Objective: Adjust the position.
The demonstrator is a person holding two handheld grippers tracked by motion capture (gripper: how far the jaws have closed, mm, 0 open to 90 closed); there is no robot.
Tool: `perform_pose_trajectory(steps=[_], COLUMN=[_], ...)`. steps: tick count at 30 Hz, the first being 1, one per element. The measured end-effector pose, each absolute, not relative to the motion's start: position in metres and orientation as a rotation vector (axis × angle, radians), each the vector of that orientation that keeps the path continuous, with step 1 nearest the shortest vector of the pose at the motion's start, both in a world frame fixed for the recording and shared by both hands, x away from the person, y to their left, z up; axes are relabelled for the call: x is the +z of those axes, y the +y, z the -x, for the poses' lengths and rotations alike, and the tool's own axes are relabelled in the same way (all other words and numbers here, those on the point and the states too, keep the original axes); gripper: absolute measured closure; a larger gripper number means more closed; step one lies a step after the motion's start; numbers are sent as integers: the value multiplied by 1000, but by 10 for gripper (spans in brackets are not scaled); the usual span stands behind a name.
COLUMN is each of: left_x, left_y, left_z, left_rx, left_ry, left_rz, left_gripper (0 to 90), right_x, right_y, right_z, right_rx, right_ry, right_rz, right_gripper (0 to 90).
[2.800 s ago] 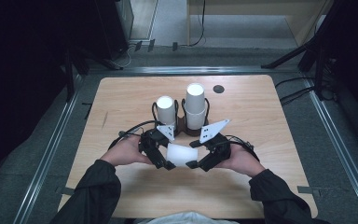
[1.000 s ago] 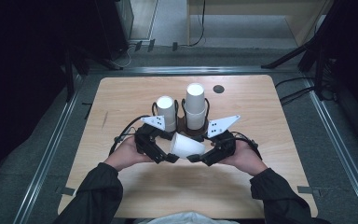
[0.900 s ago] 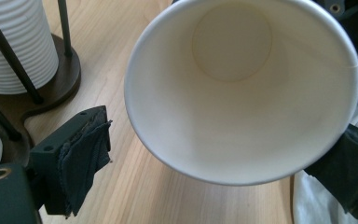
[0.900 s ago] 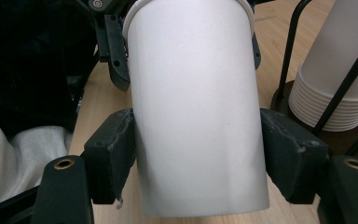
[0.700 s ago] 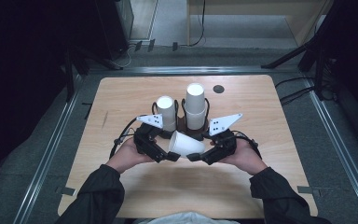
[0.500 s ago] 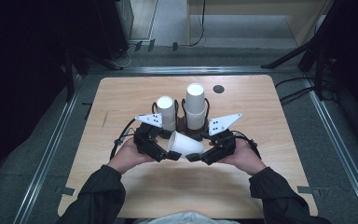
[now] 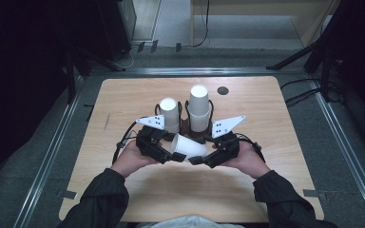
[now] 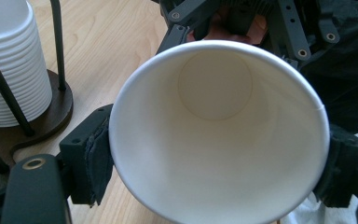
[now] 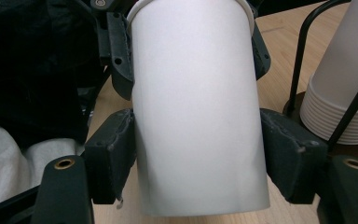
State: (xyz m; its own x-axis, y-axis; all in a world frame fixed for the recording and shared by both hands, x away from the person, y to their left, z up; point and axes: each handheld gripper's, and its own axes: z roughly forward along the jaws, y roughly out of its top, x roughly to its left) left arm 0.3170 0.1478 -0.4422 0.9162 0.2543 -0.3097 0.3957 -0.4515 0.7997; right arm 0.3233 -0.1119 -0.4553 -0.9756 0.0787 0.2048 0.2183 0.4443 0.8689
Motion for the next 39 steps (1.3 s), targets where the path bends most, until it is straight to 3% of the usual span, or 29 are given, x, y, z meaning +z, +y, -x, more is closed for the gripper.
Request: perform_pose_trajectory(steps=[9,21,39], left_x=[-441,-433,-423], left_y=[147,157,149], left_z=[-317,-324,-327], left_rx=[-183,-178,-96], left_ry=[462,463,452], left_rz=[-2093,-2137,-2340], left_gripper=[186,186,184], right_x=[-455,-460,-471], right_y=[-112,-115,-114], right_z=[-323,-322,-321], right_rx=[-1551,-1500,-1421], right_ry=[-2567,-2627,-2709], right_rz=[255,290,315], right_gripper=[310,235,231])
